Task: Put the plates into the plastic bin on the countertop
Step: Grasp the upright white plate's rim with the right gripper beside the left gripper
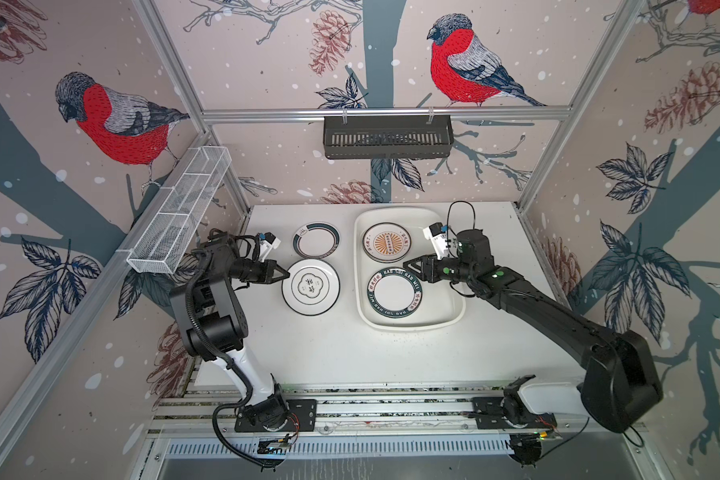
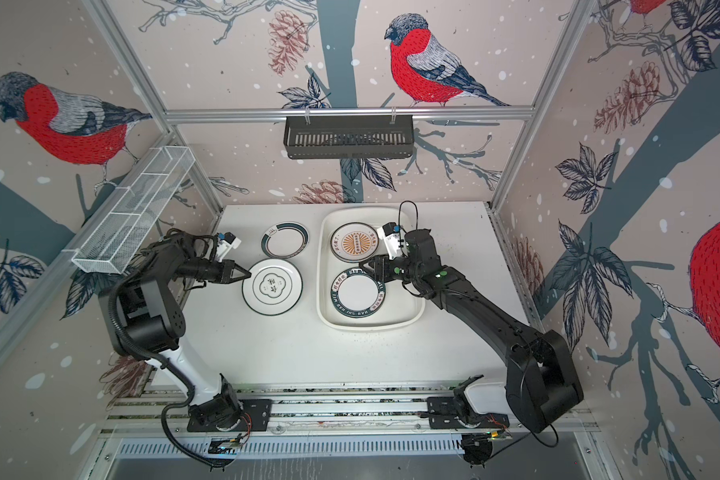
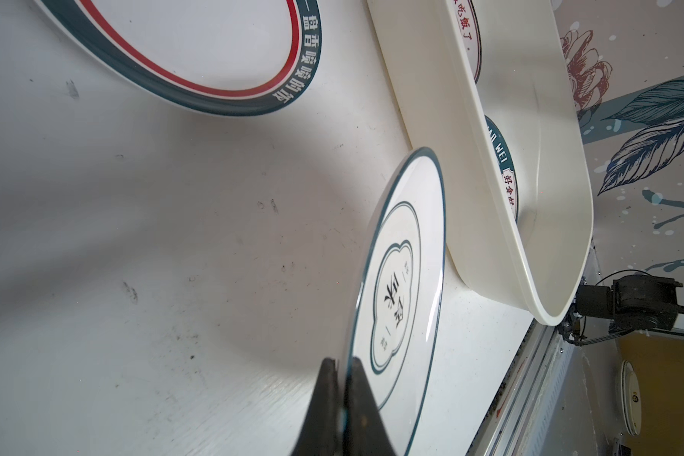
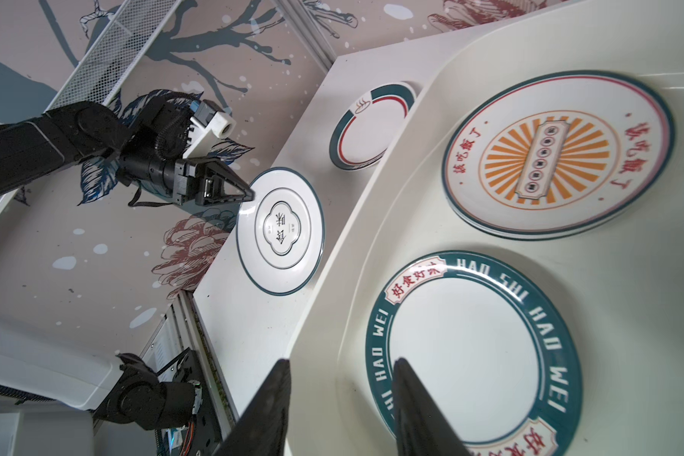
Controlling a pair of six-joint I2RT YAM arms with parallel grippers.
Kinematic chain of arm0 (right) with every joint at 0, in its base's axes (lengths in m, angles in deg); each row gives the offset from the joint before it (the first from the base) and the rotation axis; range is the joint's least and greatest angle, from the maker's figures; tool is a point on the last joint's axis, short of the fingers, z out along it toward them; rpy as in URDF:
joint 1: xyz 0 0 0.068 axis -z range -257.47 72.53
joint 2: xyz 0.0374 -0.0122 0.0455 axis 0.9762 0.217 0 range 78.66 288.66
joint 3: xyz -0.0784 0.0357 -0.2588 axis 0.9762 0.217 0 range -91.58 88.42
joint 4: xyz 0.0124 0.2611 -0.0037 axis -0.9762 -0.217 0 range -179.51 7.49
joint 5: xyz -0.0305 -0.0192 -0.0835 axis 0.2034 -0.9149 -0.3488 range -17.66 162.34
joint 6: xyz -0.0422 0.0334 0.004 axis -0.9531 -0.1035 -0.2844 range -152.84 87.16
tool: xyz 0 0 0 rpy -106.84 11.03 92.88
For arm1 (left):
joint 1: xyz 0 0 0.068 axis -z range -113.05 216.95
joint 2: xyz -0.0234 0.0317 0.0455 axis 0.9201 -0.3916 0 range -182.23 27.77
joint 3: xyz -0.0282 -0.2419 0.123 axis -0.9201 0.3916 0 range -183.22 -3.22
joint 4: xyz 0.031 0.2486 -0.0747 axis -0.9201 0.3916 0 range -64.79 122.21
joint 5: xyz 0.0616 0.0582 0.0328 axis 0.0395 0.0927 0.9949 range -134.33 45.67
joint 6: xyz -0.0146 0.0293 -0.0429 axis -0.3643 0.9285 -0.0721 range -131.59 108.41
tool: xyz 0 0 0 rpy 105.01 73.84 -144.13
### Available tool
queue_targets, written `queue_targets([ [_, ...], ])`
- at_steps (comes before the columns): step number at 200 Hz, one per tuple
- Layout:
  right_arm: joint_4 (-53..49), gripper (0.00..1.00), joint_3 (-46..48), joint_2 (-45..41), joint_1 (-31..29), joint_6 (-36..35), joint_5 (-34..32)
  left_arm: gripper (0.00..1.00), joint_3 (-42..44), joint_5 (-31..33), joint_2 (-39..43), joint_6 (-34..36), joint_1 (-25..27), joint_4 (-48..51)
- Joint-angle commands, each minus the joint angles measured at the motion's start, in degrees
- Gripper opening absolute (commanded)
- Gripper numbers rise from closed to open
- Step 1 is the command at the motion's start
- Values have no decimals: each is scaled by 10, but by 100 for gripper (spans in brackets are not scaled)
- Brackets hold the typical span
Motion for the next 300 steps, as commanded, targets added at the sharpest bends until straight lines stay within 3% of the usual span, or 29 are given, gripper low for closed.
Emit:
queue_targets([
  [1, 51, 44, -11, 14, -22, 6, 22, 0, -13, -35, 8, 2, -2, 31],
  [50, 75, 44, -43, 58, -77, 4, 33, 0, -42, -51, 15, 4, -2, 55],
  [144, 142, 44, -81, 145, -126, 37, 29, 0, -112, -86, 27, 9, -2, 110],
  [300, 217, 44, -165, 263, -153, 98, 9, 0, -147, -121, 78, -5, 17, 134],
])
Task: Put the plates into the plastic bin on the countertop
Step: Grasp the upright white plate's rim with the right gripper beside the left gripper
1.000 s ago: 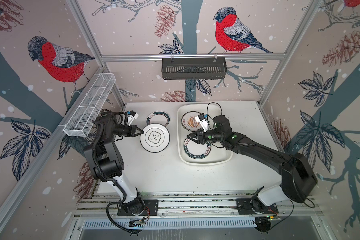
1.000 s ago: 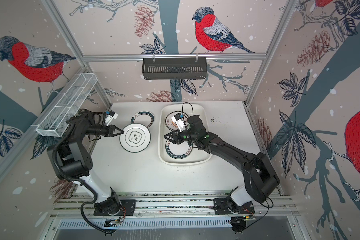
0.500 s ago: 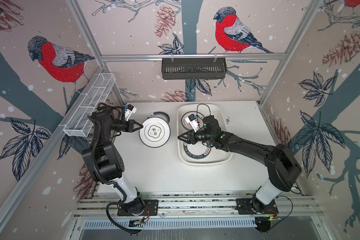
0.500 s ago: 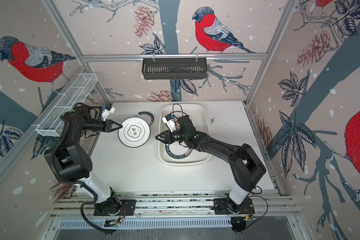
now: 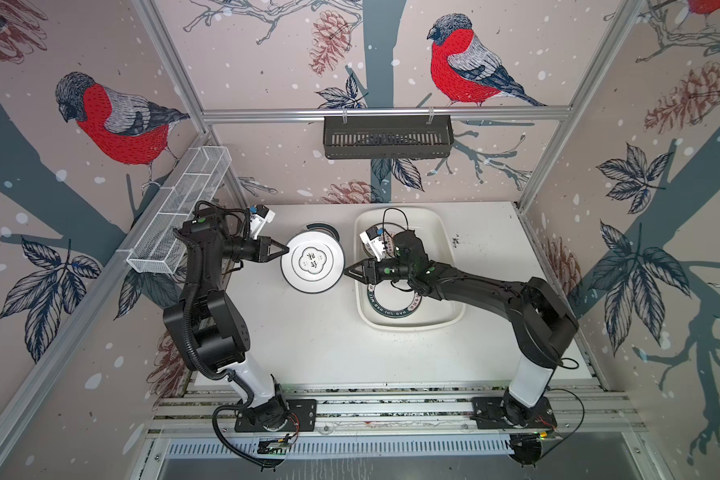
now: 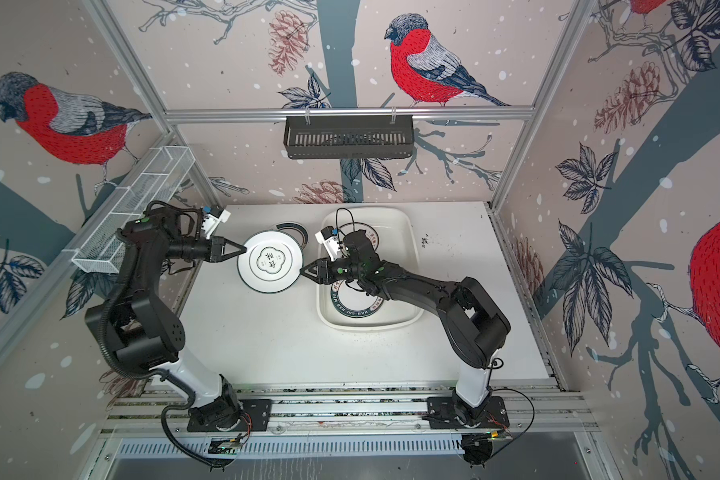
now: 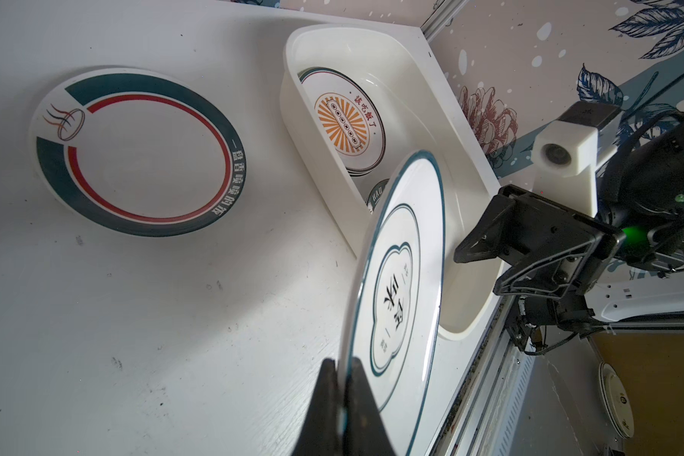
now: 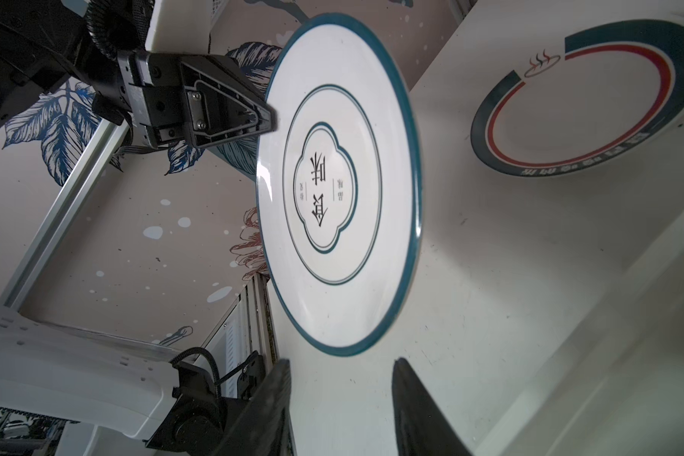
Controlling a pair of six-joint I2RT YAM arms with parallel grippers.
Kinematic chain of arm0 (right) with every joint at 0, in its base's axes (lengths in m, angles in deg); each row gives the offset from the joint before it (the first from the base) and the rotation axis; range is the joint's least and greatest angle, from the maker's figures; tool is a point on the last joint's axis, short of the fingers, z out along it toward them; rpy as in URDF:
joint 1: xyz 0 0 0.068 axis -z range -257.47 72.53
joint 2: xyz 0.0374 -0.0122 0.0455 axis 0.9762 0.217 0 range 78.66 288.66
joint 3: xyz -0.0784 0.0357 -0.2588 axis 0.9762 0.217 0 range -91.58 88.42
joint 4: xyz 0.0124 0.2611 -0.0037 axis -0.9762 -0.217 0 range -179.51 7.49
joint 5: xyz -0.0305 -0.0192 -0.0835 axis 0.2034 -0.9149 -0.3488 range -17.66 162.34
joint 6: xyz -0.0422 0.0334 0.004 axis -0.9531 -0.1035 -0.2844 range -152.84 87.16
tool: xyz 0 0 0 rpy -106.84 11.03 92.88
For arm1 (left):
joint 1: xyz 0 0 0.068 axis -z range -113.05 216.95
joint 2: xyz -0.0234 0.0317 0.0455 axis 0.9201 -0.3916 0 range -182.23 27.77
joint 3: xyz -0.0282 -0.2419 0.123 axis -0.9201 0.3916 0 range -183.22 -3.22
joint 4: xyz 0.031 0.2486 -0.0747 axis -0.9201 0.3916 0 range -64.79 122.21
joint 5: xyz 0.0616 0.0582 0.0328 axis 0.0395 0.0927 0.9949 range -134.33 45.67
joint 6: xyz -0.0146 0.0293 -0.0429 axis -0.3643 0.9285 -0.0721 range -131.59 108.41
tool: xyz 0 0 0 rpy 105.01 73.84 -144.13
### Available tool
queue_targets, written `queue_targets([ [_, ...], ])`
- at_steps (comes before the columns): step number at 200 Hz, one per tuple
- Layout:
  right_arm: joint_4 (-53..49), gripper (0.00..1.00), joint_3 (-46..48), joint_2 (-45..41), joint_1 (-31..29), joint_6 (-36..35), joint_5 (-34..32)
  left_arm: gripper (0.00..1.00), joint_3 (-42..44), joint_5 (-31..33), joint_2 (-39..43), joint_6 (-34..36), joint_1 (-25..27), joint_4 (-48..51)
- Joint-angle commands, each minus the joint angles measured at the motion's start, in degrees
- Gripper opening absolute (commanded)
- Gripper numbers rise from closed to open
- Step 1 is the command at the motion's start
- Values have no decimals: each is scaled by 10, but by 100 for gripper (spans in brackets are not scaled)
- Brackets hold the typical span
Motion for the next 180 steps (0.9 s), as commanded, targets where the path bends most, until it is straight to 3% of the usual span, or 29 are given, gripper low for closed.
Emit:
queue_targets([
  [1, 21, 44, -14, 7, 1, 8, -14, 0, -7, -36, 13, -5, 3, 17],
  [70, 34, 42, -31, 25, 3, 24, -14, 0, -11, -38, 32, -16, 24, 18],
  [180, 142, 19, -3, 33, 18, 100, 41, 0, 27, -23, 90, -51, 49, -33],
])
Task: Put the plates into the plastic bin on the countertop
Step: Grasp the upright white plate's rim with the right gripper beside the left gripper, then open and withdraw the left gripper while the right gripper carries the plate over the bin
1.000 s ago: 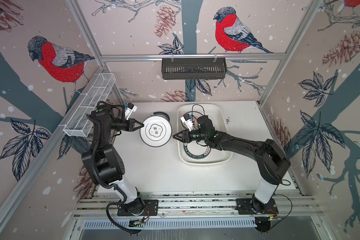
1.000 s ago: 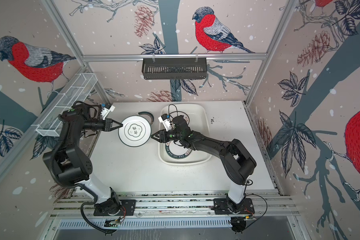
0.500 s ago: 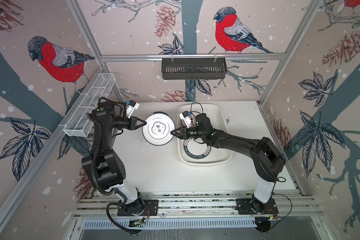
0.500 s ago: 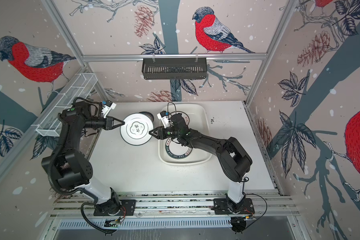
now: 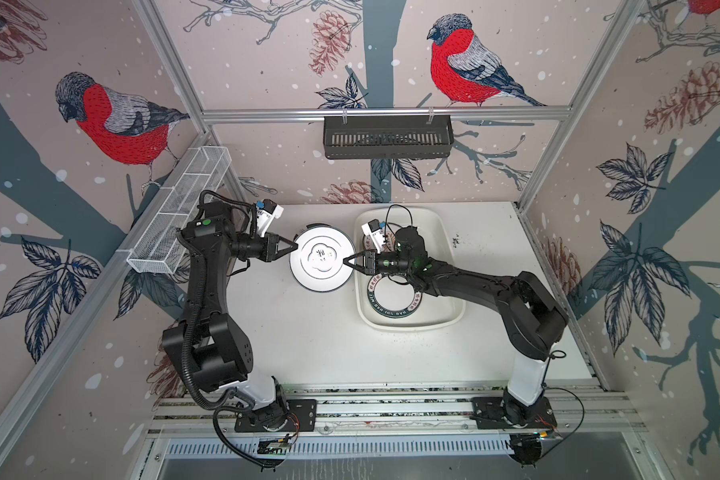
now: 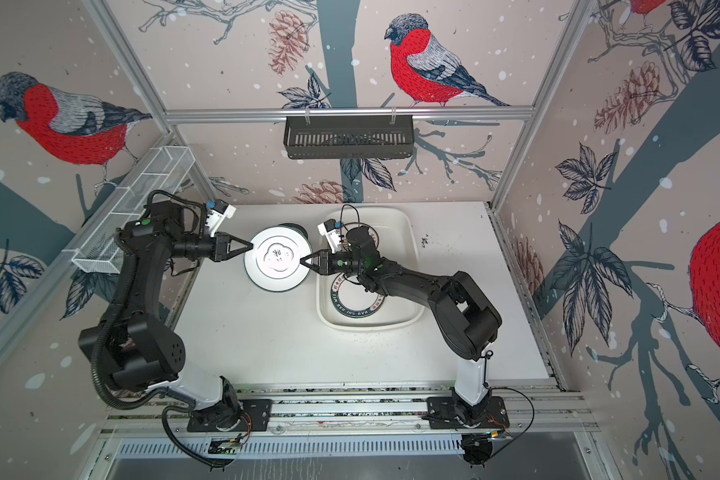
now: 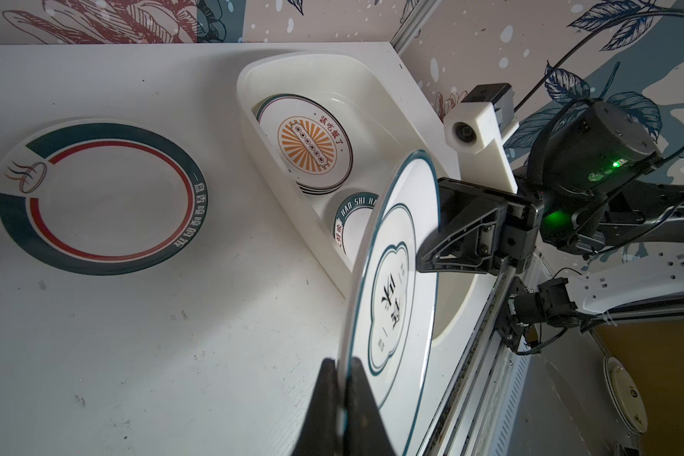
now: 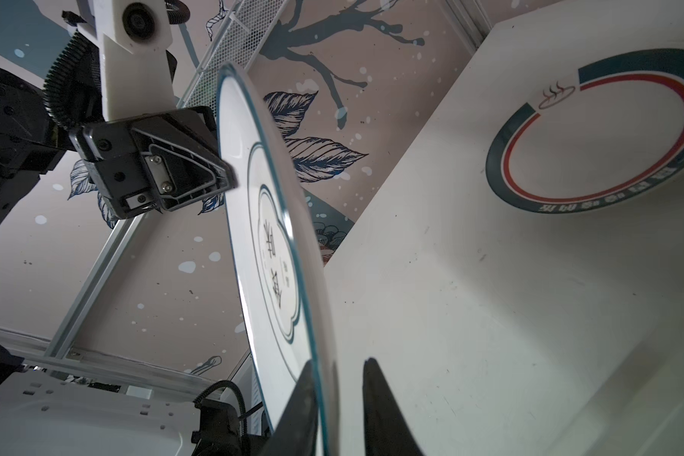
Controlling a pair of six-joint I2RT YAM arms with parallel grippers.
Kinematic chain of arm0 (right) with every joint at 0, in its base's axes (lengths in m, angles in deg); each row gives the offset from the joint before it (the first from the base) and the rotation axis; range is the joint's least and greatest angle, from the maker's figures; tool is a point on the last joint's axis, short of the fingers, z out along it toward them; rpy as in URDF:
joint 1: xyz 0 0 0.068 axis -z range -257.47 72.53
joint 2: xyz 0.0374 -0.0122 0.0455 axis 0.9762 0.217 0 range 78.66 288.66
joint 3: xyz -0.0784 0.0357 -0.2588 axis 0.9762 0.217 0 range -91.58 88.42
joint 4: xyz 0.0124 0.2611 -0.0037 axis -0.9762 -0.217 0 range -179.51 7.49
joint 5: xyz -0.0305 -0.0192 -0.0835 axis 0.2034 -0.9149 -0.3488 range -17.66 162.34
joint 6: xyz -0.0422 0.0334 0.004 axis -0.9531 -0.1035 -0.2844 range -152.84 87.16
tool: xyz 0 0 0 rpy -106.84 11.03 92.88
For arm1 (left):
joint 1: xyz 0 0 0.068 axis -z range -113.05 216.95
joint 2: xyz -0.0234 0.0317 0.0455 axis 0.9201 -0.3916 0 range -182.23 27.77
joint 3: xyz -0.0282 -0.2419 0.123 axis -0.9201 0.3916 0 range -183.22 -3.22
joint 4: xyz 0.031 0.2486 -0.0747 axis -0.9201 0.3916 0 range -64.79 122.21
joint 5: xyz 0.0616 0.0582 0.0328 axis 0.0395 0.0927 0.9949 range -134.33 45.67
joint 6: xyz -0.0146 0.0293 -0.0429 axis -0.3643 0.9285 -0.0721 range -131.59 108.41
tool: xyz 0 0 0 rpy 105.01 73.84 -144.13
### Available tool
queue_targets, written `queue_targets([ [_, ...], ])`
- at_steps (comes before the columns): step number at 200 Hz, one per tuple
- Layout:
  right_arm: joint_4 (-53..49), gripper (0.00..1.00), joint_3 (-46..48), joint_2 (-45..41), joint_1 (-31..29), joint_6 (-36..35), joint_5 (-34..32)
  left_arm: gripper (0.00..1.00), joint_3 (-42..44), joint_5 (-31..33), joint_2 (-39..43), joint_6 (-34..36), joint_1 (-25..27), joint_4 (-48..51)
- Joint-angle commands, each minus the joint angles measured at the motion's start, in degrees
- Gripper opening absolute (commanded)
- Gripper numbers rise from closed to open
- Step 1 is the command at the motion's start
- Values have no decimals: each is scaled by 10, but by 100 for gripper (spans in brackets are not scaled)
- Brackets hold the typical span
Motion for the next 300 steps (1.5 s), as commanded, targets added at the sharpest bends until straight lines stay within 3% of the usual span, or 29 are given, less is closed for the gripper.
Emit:
queue_targets([
  [1, 38, 19, 6, -2, 0, 11, 10, 0, 6, -16, 12, -7, 3, -6],
  [27, 47, 11, 9, -3, 1, 17, 17, 0, 8, -17, 12, -10, 8, -7],
  [38, 51, 5, 11, -3, 1, 19, 20, 3, 7, -17, 12, -10, 9, -6],
  [55, 52, 4, 11, -5, 2, 20, 21, 9, 8, -15, 12, -11, 9, -7],
  [60, 52, 4, 12, -5, 3, 21, 22, 13, 7, -15, 13, -11, 9, -8],
  [71, 54, 3, 14, -7, 3, 21, 21, 31, 7, -14, 15, -11, 9, -8],
  [132, 52, 3, 29, -24, 15, 21, 24, 72, 16, 6, 41, -27, 9, -41],
  [183, 8, 3, 56, -71, 44, -4, 31, 74, 15, 20, 52, -38, 9, -58],
  [215, -36, 3, 97, -117, 70, -32, 31, 83, 27, 37, 81, -52, 8, -88],
  [300, -182, 3, 224, -280, 190, -120, 27, 89, 55, 32, 117, -110, 17, -157],
])
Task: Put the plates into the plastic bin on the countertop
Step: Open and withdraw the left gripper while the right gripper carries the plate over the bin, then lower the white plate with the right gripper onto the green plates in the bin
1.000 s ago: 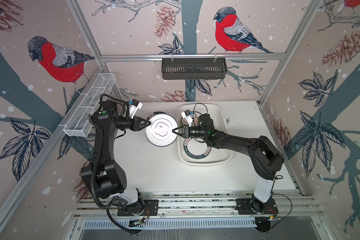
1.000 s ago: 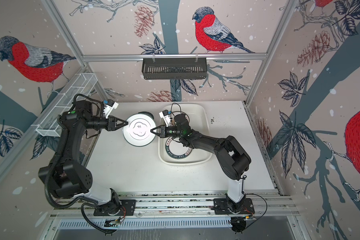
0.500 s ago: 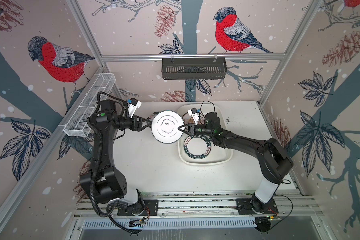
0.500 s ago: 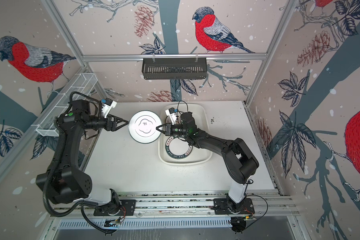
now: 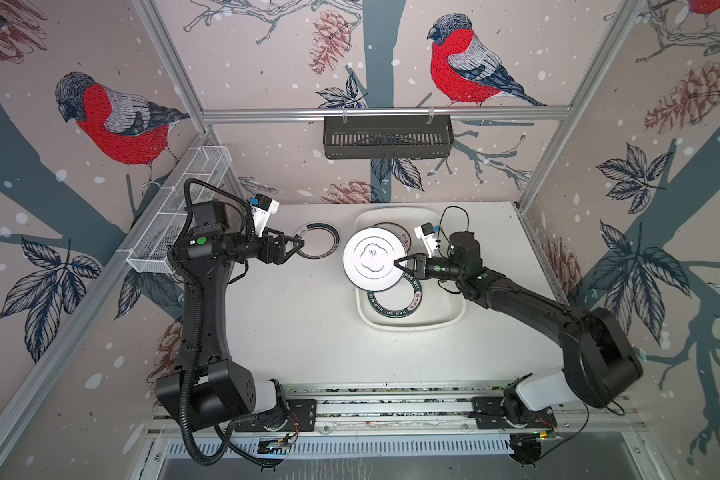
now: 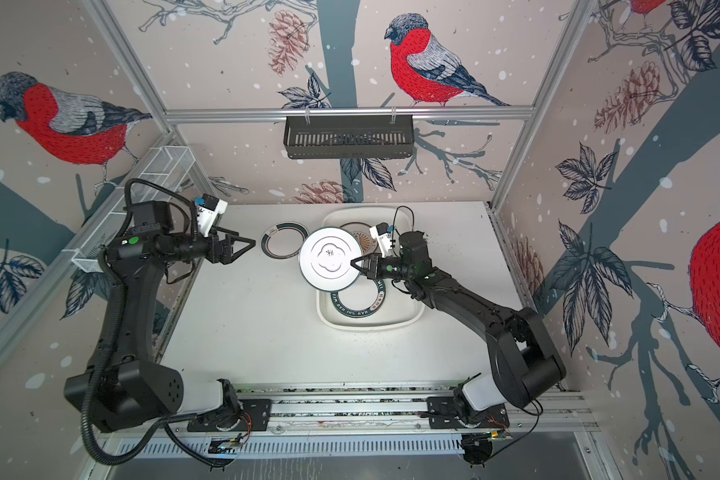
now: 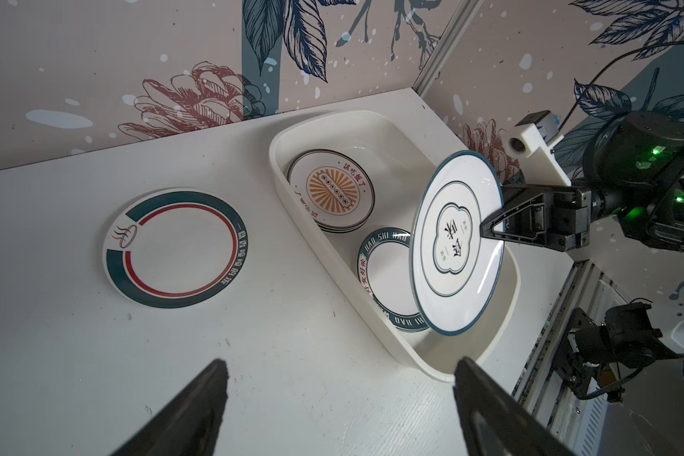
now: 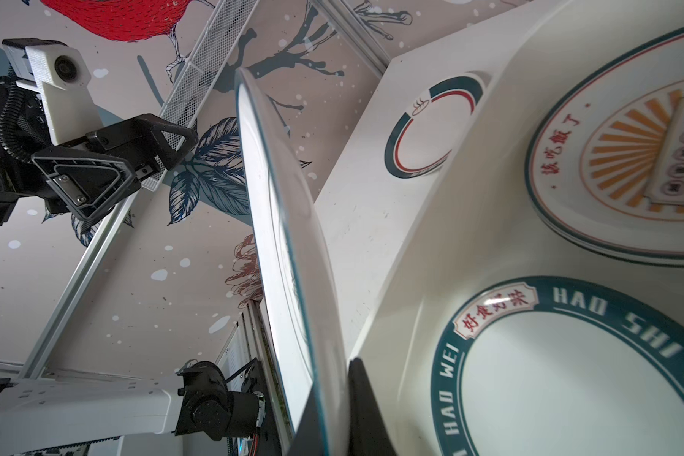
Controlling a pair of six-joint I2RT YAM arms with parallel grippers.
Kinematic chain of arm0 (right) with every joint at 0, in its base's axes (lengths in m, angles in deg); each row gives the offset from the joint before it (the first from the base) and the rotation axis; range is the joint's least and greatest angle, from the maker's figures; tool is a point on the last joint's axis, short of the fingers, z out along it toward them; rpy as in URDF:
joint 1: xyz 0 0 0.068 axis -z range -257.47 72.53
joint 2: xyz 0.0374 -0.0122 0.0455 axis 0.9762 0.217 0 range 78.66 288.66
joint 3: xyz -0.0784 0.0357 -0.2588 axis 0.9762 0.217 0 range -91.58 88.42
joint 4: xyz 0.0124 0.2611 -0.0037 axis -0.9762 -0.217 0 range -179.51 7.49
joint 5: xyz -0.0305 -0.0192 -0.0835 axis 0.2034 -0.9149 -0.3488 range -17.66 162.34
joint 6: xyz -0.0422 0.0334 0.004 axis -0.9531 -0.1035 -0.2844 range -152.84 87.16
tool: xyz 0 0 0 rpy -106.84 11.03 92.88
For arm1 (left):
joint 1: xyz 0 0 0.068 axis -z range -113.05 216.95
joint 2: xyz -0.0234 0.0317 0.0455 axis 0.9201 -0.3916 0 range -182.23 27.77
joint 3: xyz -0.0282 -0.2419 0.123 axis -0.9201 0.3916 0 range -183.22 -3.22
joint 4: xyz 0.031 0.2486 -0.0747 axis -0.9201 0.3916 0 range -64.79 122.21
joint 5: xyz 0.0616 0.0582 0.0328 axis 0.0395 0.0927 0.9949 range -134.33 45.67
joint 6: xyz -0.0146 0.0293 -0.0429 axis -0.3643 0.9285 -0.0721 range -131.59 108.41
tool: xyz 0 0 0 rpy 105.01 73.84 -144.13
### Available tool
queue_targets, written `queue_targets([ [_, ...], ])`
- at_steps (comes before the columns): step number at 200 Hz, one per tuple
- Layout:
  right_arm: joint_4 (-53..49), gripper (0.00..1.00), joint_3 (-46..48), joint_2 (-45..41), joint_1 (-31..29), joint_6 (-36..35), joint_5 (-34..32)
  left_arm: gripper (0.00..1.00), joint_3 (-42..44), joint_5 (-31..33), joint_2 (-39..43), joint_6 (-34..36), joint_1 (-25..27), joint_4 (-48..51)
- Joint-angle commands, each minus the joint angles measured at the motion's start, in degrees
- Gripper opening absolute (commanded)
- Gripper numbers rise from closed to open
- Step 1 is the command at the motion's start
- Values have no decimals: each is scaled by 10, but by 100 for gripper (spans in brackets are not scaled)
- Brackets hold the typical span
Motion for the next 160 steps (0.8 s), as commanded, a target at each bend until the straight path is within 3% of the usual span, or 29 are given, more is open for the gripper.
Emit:
queue_targets([
  [1, -51, 3, 15, -33, 32, -52, 0, 89, 0, -6, 1, -19, 5, -25],
  [35, -120, 3, 42, -79, 92, -102, -12, 89, 12, -4, 14, -44, 25, -53],
  [61, -149, 3, 49, -80, 116, -123, -5, 89, 4, 27, 14, -49, 75, -55],
  [106, -179, 4, 42, -34, 127, -141, 4, 89, 8, 57, 25, -84, 140, -95],
  [160, -207, 6, 13, 37, 126, -159, 14, 89, 18, 51, 25, -98, 150, -120],
])
